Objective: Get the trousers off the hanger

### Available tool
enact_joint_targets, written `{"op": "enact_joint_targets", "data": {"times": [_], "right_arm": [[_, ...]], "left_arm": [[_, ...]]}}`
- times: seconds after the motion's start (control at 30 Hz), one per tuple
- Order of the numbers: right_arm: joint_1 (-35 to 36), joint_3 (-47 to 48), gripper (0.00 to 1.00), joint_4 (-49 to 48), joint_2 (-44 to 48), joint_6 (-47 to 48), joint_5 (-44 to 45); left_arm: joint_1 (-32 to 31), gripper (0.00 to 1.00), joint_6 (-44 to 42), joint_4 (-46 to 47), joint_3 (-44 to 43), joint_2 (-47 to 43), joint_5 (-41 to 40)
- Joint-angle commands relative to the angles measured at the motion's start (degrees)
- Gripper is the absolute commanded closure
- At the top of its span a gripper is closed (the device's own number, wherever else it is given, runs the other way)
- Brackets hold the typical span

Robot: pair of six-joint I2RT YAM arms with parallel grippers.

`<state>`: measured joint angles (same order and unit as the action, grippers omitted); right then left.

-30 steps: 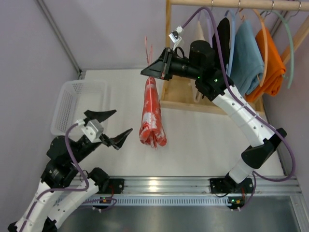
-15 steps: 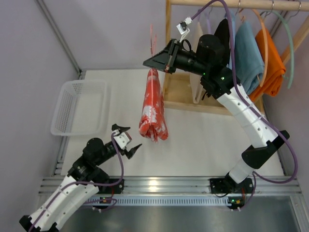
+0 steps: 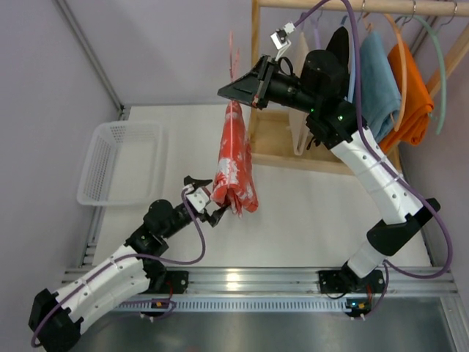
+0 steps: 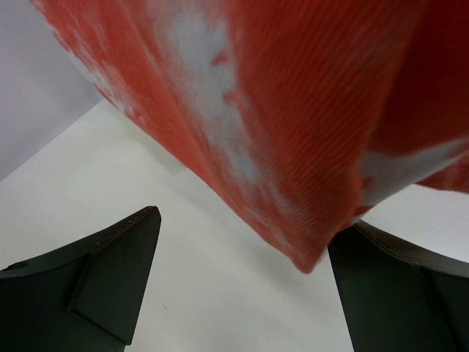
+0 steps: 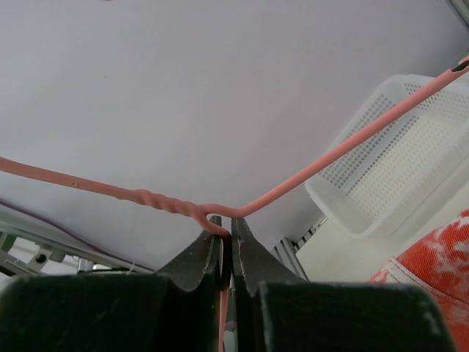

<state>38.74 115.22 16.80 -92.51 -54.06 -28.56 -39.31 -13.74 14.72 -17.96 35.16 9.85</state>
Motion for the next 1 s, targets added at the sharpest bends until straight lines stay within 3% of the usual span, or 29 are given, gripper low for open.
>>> {"op": "enact_joint_targets", "data": {"times": [0.0,0.17,0.4,0.6,0.83,0.97], "right_arm": [[-0.51,4.14,1.0,-8.62,2.16,-2.36,-0.01],[-0.51,3.96,1.0,-8.54,2.24,-2.19,-0.1],[-0.6,2.91,1.0,-8.62,3.21,-2.54,-0.45],[-0.6,2.03,1.0,-8.54,4.0,-2.19,-0.62],[-1.47,-1.22,1.0,-7.83,5.58,-0.96,-0.45],[-2.0,-4.73,1.0,-7.22,6.29,0.44,-0.45]], "left_arm": [[-3.22,0.02,0.82,9.89,-0.15,0.0,-1.58],[-8.4,0.02,-0.32,9.89,-0.5,-0.62,-5.7],[-9.12,0.02,-1.11,13.39,-4.54,6.57,-17.91],[-9.12,0.06,-4.8,16.83,-5.69,9.14,-19.69],[-9.12,0.39,-7.53,16.39,-7.7,4.14,-19.51],[-9.12,0.8,-5.78,11.92,-13.06,2.73,-19.51]]}}
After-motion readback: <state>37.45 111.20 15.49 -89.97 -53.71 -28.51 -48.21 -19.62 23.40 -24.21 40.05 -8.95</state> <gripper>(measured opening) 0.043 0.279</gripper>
